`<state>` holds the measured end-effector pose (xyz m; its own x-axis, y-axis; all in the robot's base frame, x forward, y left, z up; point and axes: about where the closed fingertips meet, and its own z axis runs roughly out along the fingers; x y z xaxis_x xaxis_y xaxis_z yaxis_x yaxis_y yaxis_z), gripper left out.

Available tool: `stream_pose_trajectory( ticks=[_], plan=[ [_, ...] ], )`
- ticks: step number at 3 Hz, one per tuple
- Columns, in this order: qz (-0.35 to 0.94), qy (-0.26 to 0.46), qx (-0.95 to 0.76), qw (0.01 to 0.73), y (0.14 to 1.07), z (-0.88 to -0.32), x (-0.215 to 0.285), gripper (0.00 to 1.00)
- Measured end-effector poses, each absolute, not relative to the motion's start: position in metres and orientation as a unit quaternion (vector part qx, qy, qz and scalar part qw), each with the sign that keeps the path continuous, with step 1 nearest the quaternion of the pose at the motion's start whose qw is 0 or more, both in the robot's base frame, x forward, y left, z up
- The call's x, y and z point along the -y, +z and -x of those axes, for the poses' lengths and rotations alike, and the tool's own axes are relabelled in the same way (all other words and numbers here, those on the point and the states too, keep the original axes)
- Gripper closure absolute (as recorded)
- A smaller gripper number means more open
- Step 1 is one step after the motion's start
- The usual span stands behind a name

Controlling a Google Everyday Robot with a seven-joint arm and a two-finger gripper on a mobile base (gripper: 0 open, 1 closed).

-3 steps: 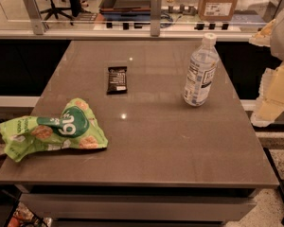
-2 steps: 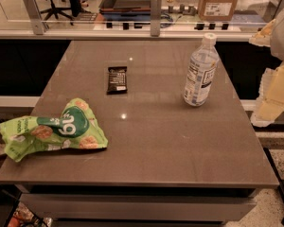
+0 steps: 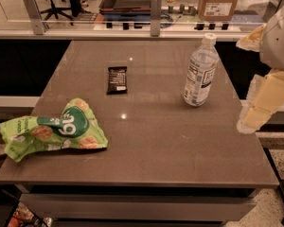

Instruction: Pick green rice chip bag

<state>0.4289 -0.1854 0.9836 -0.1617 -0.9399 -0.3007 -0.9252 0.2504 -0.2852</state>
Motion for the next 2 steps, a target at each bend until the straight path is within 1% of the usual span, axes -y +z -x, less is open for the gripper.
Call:
stream_pose_trajectory(
  ticks=[1,2],
  plan=[
    [0.640,0.015,-0.731,0.236,0.977,-0.414,0.137,0.00],
    [0.665,0.050,-0.703,0.247,0.965,-0.398,0.090,0.00]
  ],
)
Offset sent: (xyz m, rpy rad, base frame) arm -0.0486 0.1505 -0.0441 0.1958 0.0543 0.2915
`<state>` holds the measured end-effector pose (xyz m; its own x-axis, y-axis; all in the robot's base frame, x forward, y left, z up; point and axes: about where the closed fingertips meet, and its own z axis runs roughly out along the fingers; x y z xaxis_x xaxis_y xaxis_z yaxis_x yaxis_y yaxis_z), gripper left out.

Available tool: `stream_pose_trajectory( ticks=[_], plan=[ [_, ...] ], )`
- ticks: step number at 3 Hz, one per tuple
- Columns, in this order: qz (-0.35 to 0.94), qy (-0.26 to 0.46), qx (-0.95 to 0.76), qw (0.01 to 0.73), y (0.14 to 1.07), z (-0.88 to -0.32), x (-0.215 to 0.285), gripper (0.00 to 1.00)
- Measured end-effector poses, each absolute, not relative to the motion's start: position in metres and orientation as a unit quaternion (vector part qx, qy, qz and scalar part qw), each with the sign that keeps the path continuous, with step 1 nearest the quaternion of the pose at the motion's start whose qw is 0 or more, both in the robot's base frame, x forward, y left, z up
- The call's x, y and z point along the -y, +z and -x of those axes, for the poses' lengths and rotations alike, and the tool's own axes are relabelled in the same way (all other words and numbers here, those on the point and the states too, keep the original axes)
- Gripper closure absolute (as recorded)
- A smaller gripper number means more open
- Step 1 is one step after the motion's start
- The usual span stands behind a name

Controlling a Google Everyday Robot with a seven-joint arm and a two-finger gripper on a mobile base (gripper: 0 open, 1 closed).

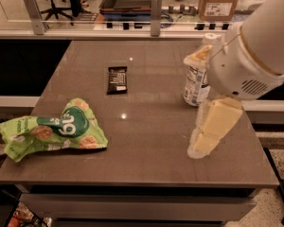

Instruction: Pick green rice chip bag

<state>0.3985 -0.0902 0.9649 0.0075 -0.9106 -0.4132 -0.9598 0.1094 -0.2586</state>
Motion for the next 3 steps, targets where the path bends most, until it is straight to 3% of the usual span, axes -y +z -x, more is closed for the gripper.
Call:
stream_pose_trajectory(
  ticks=[3],
  plan=[
    [0.619,0.011,-0.725,0.303,0.964,-0.419,-0.013,0.00]
  ],
)
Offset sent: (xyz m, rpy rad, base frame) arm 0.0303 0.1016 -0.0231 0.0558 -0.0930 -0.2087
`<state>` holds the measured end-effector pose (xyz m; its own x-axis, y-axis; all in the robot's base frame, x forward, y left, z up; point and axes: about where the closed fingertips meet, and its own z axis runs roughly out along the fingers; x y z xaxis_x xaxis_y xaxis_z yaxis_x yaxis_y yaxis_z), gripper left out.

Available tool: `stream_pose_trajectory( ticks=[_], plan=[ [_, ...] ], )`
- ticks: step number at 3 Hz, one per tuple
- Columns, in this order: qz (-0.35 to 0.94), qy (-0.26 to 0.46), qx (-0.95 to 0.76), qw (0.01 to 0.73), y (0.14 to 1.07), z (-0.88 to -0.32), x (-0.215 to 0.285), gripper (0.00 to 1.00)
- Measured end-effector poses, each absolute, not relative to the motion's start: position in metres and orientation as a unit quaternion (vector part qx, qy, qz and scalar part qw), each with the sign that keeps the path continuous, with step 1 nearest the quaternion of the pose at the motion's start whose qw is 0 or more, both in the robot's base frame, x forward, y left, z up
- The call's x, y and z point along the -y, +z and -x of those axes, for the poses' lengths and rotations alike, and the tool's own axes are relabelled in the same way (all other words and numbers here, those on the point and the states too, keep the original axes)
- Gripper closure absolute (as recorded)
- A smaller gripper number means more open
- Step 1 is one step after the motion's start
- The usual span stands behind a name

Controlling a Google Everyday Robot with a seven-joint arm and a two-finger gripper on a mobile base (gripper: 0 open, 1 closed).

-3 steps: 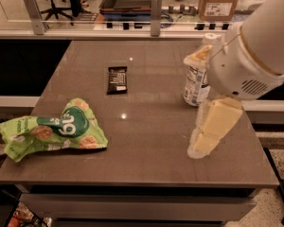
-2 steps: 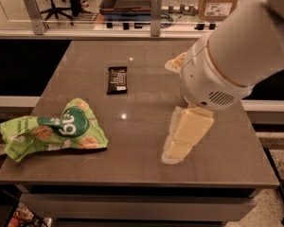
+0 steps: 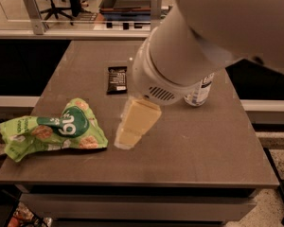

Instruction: Pick green rice chip bag

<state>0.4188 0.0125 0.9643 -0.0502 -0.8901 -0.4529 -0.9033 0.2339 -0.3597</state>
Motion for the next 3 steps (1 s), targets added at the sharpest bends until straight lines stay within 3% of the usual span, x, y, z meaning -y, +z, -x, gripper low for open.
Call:
stream_pose_trajectory(
  ticks=[2,3],
  plan=[
    [0.612,0.018,-0.726,0.315,0.978,-0.420,-0.014,0.00],
    [0.619,0.062,-0.721,0.305,0.951,-0.435,-0.035,0.00]
  ],
)
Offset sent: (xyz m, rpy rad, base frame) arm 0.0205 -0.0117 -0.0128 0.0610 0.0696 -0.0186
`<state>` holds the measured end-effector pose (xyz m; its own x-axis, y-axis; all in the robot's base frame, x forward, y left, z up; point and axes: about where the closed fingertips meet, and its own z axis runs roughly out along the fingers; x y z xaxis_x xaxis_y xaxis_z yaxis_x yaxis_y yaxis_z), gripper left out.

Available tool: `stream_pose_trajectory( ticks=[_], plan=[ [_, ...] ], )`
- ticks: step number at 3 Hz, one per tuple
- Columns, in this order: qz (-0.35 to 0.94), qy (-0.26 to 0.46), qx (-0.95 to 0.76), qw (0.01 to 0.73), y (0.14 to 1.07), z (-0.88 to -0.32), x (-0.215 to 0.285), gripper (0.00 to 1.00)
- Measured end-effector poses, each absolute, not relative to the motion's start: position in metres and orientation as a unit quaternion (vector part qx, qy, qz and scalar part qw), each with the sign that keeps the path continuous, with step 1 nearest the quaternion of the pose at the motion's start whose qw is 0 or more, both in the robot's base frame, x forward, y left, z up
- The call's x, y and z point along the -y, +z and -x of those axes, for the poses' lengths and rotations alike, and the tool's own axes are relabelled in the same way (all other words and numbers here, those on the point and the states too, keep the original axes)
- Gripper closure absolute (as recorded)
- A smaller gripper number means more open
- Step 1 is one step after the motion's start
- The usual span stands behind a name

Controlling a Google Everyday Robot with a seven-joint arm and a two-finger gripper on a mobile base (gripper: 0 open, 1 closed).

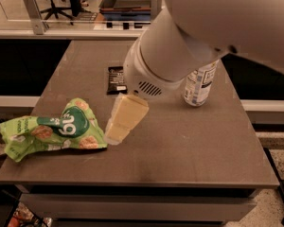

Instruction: Pick green rice chip bag

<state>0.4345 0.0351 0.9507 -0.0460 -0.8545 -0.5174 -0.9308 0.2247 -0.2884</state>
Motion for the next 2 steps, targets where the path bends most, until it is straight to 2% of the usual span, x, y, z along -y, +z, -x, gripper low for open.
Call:
stream_pose_trajectory(
  ticks=[2],
  plan=[
    [0.629,0.139,-0.706,0.294,0.890,-0.445,-0.086,0.00]
  ],
)
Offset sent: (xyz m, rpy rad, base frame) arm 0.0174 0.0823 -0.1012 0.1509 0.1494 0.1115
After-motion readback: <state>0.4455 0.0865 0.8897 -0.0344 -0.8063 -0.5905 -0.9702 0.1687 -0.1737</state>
